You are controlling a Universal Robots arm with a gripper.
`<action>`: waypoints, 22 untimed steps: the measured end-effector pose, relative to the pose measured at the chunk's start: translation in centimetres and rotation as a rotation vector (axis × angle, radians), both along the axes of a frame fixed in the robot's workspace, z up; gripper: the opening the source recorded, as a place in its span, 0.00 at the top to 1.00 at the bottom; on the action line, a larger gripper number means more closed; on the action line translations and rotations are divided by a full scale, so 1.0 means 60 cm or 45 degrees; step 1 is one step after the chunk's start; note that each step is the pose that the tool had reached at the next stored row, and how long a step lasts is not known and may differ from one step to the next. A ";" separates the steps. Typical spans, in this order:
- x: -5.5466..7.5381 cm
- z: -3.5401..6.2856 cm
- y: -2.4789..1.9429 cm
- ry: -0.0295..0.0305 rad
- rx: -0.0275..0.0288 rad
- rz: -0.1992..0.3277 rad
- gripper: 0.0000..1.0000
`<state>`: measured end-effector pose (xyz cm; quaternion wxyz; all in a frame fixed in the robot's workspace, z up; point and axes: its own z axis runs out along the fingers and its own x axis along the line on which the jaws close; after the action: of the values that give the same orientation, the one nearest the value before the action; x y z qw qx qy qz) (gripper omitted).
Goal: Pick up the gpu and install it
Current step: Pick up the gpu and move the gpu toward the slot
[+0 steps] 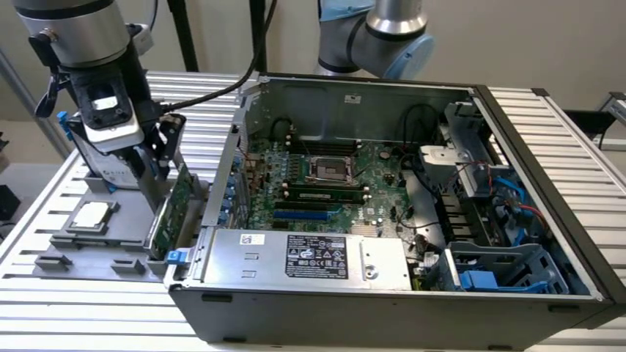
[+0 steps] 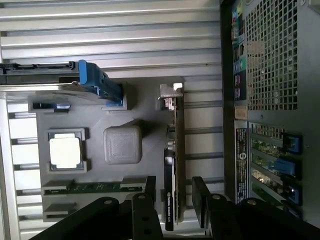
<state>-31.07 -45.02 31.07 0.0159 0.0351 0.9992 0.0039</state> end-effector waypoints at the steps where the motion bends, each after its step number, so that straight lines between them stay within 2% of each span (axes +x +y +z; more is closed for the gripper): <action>1: 0.000 -0.003 -0.0016 -0.0005 0.0001 0.000 0.58; 11: 0.000 -0.034 -0.0147 -0.0077 0.0000 0.000 0.58; 17: 0.000 -0.052 -0.0192 -0.0118 0.0000 0.000 0.58; 22: 0.000 -0.067 -0.0198 -0.0174 -0.0001 0.000 0.58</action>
<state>-31.06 -46.21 27.06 0.0228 0.0351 0.9991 0.0041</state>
